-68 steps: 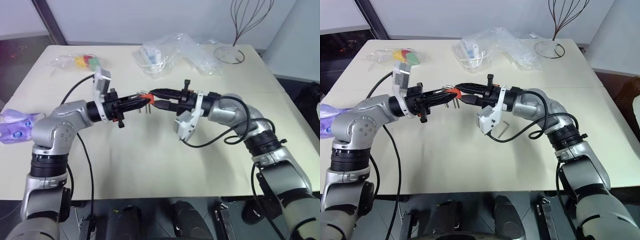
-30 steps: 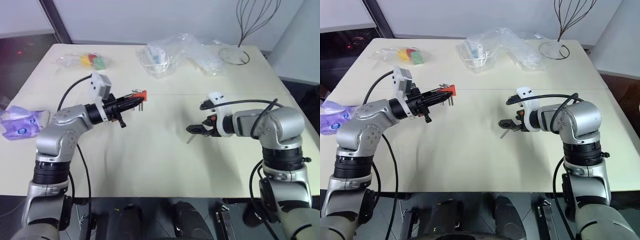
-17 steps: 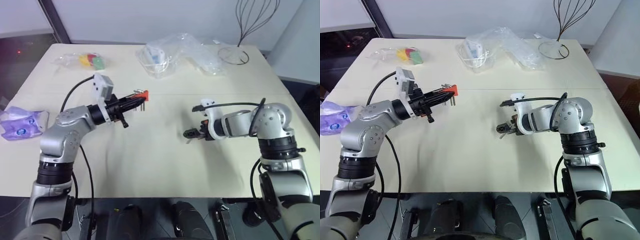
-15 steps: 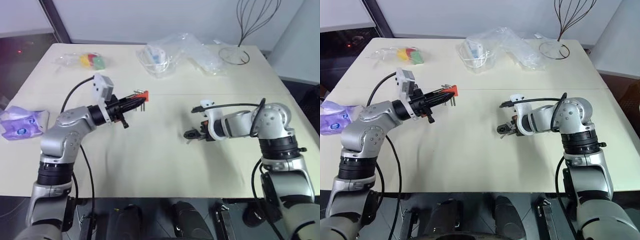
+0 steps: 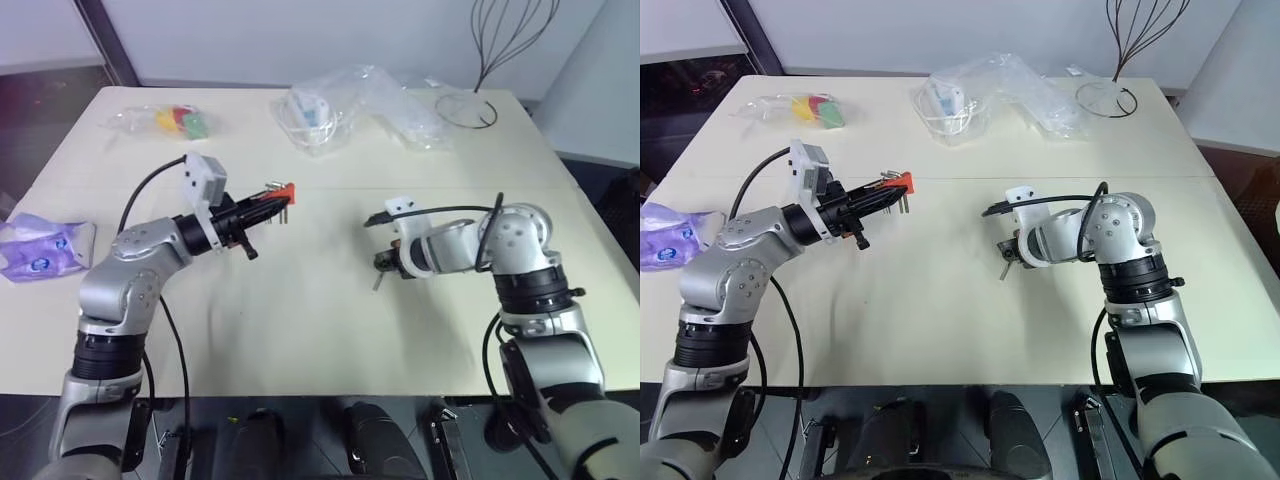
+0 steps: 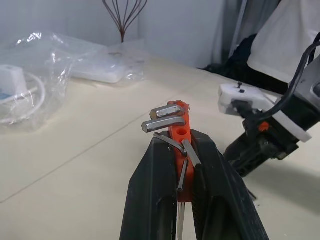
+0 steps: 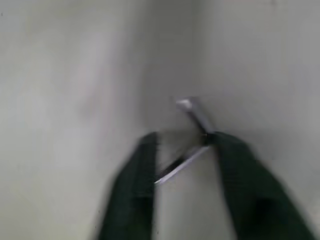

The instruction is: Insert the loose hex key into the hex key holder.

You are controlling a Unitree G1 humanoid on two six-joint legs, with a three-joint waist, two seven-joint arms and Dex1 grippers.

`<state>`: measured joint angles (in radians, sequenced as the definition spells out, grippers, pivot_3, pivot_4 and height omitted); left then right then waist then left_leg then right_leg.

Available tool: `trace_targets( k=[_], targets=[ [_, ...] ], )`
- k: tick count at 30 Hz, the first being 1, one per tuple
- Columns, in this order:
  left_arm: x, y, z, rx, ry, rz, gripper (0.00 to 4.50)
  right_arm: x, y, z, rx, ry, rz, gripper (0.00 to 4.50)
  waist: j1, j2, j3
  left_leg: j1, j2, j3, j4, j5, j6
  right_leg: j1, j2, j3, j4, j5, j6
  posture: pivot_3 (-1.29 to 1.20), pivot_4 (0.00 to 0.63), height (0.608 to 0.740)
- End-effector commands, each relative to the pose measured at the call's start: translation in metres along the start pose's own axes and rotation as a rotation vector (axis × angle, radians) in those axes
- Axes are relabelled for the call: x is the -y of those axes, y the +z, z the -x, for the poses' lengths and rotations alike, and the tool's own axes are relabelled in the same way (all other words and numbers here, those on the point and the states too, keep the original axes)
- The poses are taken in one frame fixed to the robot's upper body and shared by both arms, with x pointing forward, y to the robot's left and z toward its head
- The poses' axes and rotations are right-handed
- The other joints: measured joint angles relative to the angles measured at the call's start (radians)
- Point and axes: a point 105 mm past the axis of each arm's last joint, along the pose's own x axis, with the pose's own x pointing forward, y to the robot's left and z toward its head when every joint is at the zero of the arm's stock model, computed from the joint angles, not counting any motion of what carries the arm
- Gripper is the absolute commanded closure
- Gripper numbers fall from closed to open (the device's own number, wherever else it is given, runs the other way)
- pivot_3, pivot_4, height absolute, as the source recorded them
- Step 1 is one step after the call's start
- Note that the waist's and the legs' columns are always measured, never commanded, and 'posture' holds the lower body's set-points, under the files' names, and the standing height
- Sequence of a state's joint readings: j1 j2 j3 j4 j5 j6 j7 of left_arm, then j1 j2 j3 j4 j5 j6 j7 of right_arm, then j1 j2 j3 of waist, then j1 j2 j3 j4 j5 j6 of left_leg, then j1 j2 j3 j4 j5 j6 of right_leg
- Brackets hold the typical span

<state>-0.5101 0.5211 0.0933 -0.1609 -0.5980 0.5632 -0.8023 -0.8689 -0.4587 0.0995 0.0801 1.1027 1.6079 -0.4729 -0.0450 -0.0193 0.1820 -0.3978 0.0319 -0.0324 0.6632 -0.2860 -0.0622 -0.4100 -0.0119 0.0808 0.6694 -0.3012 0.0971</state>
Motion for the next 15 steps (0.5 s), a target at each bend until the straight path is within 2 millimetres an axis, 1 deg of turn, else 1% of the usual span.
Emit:
trace_targets(
  k=[1,4,7,8,10,11,12,14,15],
  targets=[
    [0.002,0.012,0.004,0.028,0.006,-0.040,4.50,-0.004,0.006,0.004,0.032,-0.036,0.090,4.46,0.000,0.000,0.000,0.000,0.000,0.000,0.000,0.000,0.000,0.000,0.000,0.000,0.000,0.000,0.000,0.00,0.150,0.740],
    [0.001,0.012,0.004,0.029,0.010,-0.041,4.50,-0.005,0.004,0.005,0.048,-0.046,0.143,4.46,0.000,0.000,0.000,-0.001,0.000,0.000,0.000,0.000,0.000,0.000,0.000,0.000,-0.001,0.000,0.000,0.00,0.150,0.740],
    [0.000,0.014,0.003,0.034,0.013,-0.039,4.50,-0.007,0.012,0.009,0.143,-0.058,0.215,4.46,0.003,0.000,0.000,-0.001,0.000,-0.001,0.000,0.000,0.000,0.000,0.000,-0.001,-0.001,0.000,0.000,0.00,0.150,0.740],
    [0.000,0.014,0.003,0.034,0.014,-0.039,4.50,-0.007,0.019,0.011,0.212,-0.057,0.230,4.46,0.003,0.000,0.000,-0.002,0.000,-0.001,0.000,0.000,0.000,0.000,0.000,-0.001,-0.002,0.000,0.000,0.00,0.150,0.740],
    [-0.001,0.015,0.001,0.039,0.014,-0.037,4.50,-0.010,0.053,0.028,0.506,-0.077,0.338,4.46,0.001,0.000,0.000,-0.003,0.000,-0.001,0.001,0.000,0.000,0.000,-0.001,-0.001,-0.003,0.000,0.000,0.00,0.150,0.740],
    [-0.001,0.016,0.001,0.040,0.015,-0.036,4.50,-0.013,0.062,0.035,0.609,-0.086,0.399,4.46,0.001,0.000,0.000,-0.003,-0.001,0.000,0.001,0.000,0.000,-0.001,-0.001,-0.001,-0.003,0.000,0.000,0.00,0.150,0.740],
    [-0.001,0.016,0.000,0.047,0.012,-0.029,4.50,-0.013,0.070,0.041,0.694,-0.112,0.461,4.46,0.001,0.000,0.000,-0.004,-0.001,0.000,0.001,0.000,0.000,-0.002,-0.001,-0.001,-0.003,0.001,0.001,0.00,0.150,0.740],
    [-0.001,0.018,-0.003,0.055,0.008,-0.020,4.50,-0.015,0.079,0.047,0.808,-0.127,0.533,4.46,0.000,0.000,0.000,-0.006,-0.001,0.000,0.001,0.000,0.000,-0.003,0.000,-0.001,-0.003,0.001,0.002,0.00,0.150,0.740],
    [0.001,0.018,-0.005,0.057,0.001,-0.015,4.50,-0.015,0.085,0.050,0.866,-0.120,0.502,4.46,0.000,0.000,0.000,-0.006,-0.001,0.000,0.001,0.000,0.000,-0.004,0.000,-0.001,-0.003,0.001,0.002,0.00,0.150,0.740]
  ],
)
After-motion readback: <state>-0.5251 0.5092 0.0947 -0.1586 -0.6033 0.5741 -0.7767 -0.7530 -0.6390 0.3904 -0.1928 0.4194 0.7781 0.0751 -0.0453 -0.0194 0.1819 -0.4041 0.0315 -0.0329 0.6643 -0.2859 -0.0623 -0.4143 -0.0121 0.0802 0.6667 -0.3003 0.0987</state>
